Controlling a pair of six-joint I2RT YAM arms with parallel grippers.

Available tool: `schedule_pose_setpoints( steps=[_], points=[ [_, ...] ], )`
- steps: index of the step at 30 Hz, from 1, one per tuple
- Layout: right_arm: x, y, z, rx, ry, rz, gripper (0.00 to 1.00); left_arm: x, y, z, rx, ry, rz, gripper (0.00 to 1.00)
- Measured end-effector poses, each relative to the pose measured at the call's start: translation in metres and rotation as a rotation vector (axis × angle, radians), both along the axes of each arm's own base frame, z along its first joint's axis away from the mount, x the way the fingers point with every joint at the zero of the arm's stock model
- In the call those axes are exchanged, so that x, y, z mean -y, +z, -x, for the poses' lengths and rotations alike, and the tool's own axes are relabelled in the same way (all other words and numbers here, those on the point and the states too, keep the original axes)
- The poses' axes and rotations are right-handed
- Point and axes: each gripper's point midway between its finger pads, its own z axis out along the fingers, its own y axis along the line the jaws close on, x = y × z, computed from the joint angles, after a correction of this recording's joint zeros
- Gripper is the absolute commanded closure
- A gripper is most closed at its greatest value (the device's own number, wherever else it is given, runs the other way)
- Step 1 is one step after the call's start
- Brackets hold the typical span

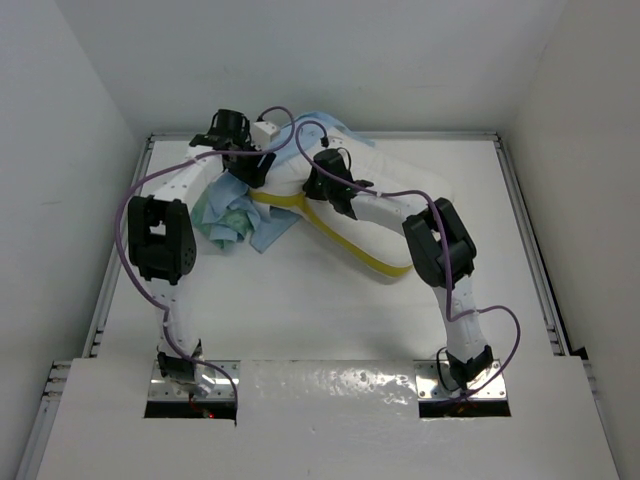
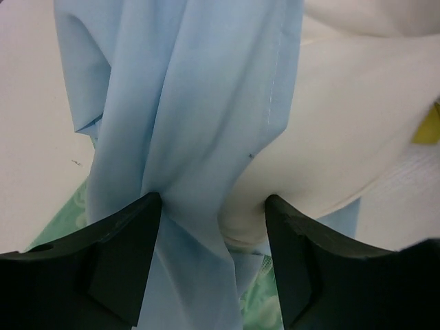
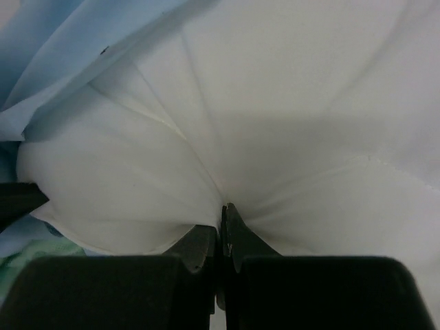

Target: Put the pillow into the pillowcase

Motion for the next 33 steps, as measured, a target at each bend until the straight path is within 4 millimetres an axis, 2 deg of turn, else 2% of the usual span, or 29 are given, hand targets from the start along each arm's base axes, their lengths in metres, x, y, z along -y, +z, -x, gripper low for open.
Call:
schedule_pose_setpoints(
  steps=[4,5,7,8,10,12,14,15,16,17,18,19,22,29,33],
  points=[
    [-0.001,-0.001,0.000,0.007,0.008,-0.006,1.00,-0.004,-0.011,-0.011,0.005,0.051,-0.012,0.46],
    [-0.002,-0.001,0.001,0.007,0.010,-0.007,1.00,-0.005,-0.013,-0.013,0.005,0.057,-0.016,0.57],
    [-0.003,-0.001,0.001,0.010,0.017,-0.012,1.00,-0.005,-0.016,-0.016,0.006,0.074,-0.013,0.73],
    [-0.004,0.000,0.001,0.013,0.022,-0.015,1.00,-0.004,-0.017,-0.016,0.005,0.078,-0.013,0.88],
    [-0.005,0.001,0.001,0.015,0.027,-0.020,1.00,-0.003,-0.016,-0.018,0.007,0.084,-0.012,0.97],
    [-0.006,0.000,0.002,0.014,0.029,-0.020,1.00,-0.003,-0.011,-0.019,0.012,0.084,-0.014,0.95],
    [-0.007,0.000,0.002,0.013,0.031,-0.021,1.00,-0.003,-0.004,-0.020,0.017,0.077,-0.017,0.68],
    [-0.007,0.000,0.002,0.014,0.031,-0.021,1.00,-0.004,-0.001,-0.020,0.018,0.073,-0.021,0.58],
    [-0.006,0.000,0.002,0.014,0.031,-0.021,1.00,-0.004,0.003,-0.020,0.019,0.073,-0.026,0.53],
    [-0.006,0.000,0.002,0.013,0.032,-0.021,1.00,-0.006,0.006,-0.021,0.022,0.075,-0.031,0.53],
    [-0.007,0.000,0.003,0.013,0.033,-0.021,1.00,-0.007,0.007,-0.021,0.027,0.078,-0.036,0.58],
    [-0.007,0.000,0.003,0.012,0.033,-0.022,1.00,-0.011,0.008,-0.022,0.031,0.084,-0.049,0.75],
    [-0.007,-0.001,0.003,0.011,0.037,-0.023,1.00,-0.019,0.006,-0.022,0.035,0.102,-0.089,1.00],
    [-0.007,-0.001,0.004,0.011,0.039,-0.024,1.00,-0.020,0.005,-0.021,0.033,0.076,-0.098,1.00],
    [-0.007,-0.001,0.003,0.011,0.039,-0.028,1.00,0.001,0.004,-0.006,-0.019,-0.087,0.002,1.00]
  ],
)
